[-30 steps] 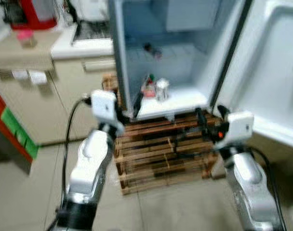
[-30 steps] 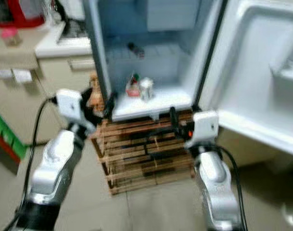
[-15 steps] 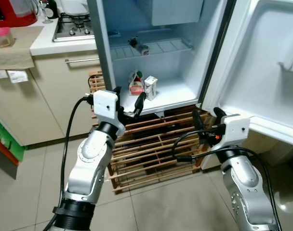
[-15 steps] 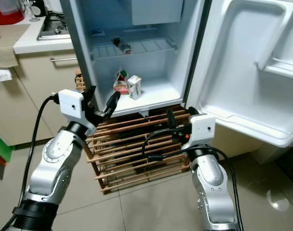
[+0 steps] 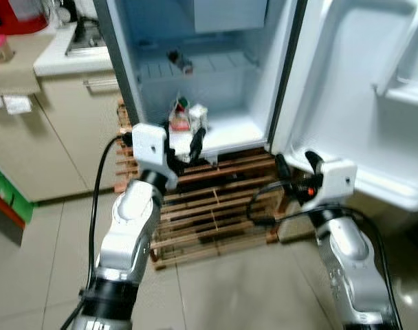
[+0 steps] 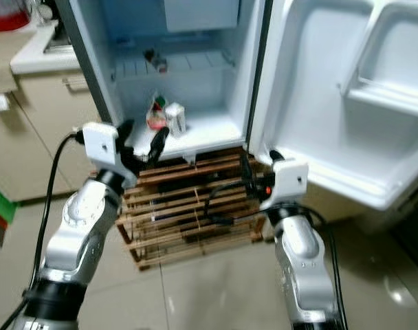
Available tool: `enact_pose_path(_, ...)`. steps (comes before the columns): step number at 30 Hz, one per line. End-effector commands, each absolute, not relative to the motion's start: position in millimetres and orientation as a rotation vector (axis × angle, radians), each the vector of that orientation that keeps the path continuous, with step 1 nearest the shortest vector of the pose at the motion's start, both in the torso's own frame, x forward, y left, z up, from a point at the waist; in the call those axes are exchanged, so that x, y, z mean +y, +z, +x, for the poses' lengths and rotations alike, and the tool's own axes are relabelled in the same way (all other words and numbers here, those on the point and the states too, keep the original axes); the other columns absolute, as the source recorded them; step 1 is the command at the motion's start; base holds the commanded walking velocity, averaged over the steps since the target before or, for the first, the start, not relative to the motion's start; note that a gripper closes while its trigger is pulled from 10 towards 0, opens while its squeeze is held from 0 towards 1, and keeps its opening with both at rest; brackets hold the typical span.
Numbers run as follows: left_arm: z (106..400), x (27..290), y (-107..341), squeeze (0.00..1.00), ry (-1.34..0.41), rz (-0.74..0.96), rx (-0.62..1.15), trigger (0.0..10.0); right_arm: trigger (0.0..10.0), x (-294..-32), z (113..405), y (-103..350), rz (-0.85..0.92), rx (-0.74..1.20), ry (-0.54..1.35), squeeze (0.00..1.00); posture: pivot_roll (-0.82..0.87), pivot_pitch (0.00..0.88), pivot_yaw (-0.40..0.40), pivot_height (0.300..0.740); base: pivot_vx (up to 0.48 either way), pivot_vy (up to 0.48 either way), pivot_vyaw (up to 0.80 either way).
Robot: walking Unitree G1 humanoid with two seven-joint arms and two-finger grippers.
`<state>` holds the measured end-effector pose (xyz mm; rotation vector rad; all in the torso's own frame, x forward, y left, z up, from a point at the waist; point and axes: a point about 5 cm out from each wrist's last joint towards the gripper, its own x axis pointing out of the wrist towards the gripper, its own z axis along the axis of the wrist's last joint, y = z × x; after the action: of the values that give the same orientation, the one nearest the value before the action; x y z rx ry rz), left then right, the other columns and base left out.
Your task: Restocking fridge
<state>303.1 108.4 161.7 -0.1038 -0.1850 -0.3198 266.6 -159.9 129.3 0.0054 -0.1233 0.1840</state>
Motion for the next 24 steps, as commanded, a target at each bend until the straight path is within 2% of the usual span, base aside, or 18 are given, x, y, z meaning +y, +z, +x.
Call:
enact_pose_path(1, 306.2, 108.8, 162.4, 0.0, -0.314, -0.095, -0.176, 10.0, 10.0, -156.6, 269.4, 132.8, 0.031, -0.133, 0.189, 0.0, -0.14, 0.0, 0.03, 0.74, 0.0, -0.435, 0.0)
enact_pose_path(5, 305.7, 106.9, 162.8, 0.0, -0.321, -0.095, -0.181, 10.0, 10.0, -154.8, 269.0, 132.3, 0.031, -0.127, 0.2, 0.0, -0.14, 0.0, 0.029, 0.74, 0.0, -0.444, 0.0)
enact_pose_path(7, 304.3, 106.0, 164.0, 0.0, -0.329, -0.108, -0.198, 10.0, 10.0, -154.1, 268.8, 130.0, 0.03, -0.113, 0.201, 0.0, -0.14, 0.0, 0.028, 0.74, 0.0, 0.0, 0.0)
enact_pose_path(12, 302.5, 106.1, 165.2, 0.0, -0.338, -0.102, -0.211, 10.0, 10.0, -156.4, 268.7, 129.0, 0.026, -0.105, 0.191, 0.0, -0.15, 0.0, 0.023, 0.74, 0.0, 0.0, 0.79)
enact_pose_path(24, 299.6, 102.5, 165.7, 0.0, -0.358, -0.108, -0.223, 10.0, 10.0, -155.0, 268.9, 129.0, 0.013, -0.099, 0.208, 0.0, -0.14, 0.0, 0.015, 0.74, 0.0, -0.48, 0.06)
